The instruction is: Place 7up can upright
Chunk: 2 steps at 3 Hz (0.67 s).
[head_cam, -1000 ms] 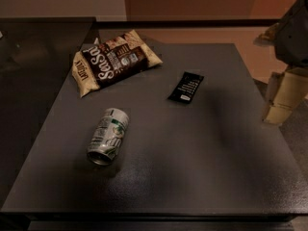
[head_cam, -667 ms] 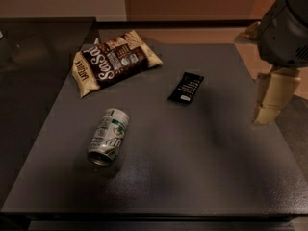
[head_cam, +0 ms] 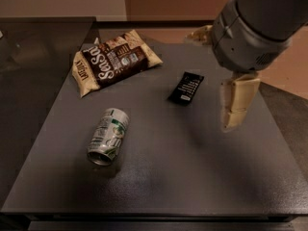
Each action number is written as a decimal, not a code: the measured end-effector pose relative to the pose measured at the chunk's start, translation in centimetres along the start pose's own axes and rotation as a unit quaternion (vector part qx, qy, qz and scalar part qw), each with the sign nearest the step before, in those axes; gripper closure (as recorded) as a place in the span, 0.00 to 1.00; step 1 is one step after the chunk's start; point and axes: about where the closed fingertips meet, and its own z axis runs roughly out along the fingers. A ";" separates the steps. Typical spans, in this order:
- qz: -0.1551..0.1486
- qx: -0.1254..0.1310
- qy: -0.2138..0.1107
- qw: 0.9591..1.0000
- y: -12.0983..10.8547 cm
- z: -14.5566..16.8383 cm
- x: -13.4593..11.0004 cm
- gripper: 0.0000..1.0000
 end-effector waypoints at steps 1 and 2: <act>-0.097 0.003 -0.020 0.995 -0.7 1.3 -3.8 0.00; -0.173 -0.004 -0.033 0.984 -1.2 3.0 -7.0 0.00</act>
Offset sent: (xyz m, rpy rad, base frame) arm -0.0003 0.1196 -0.0402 -0.0818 -0.0556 0.5487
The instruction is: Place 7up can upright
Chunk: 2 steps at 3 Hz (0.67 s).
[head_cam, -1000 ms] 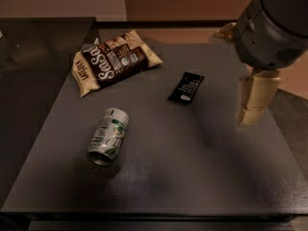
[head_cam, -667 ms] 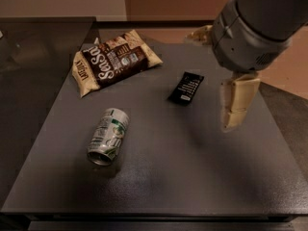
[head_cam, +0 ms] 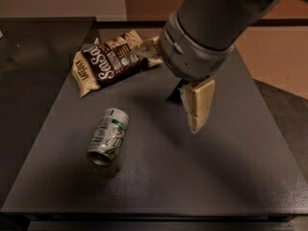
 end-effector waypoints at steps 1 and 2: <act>-0.077 -0.020 -0.015 0.997 -1.2 2.2 -2.3 0.00; -0.137 -0.045 -0.033 0.989 -1.9 4.0 -3.9 0.00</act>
Offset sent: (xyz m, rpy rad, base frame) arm 0.0012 0.0748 -0.0508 -0.1359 0.0765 0.4472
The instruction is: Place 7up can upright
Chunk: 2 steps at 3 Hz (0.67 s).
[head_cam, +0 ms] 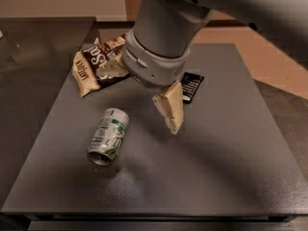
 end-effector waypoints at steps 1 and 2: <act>-0.053 -0.029 -0.014 0.998 -0.4 1.5 -1.1 0.00; -0.053 -0.029 -0.014 0.998 -0.4 1.5 -1.1 0.00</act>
Offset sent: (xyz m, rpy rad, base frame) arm -0.0035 0.0111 -0.0101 -0.0395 0.0183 0.0876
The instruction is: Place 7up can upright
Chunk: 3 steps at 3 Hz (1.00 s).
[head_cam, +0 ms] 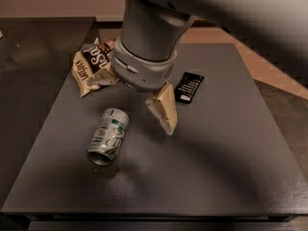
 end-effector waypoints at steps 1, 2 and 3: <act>-0.019 -0.017 -0.001 1.000 -0.4 0.6 -0.5 0.00; -0.060 -0.054 -0.004 0.997 -1.2 2.4 -1.3 0.00; -0.102 -0.086 -0.016 0.991 -1.9 4.7 -2.7 0.00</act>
Offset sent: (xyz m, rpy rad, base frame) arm -0.0048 0.0390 -0.0438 -0.2146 0.0706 0.2300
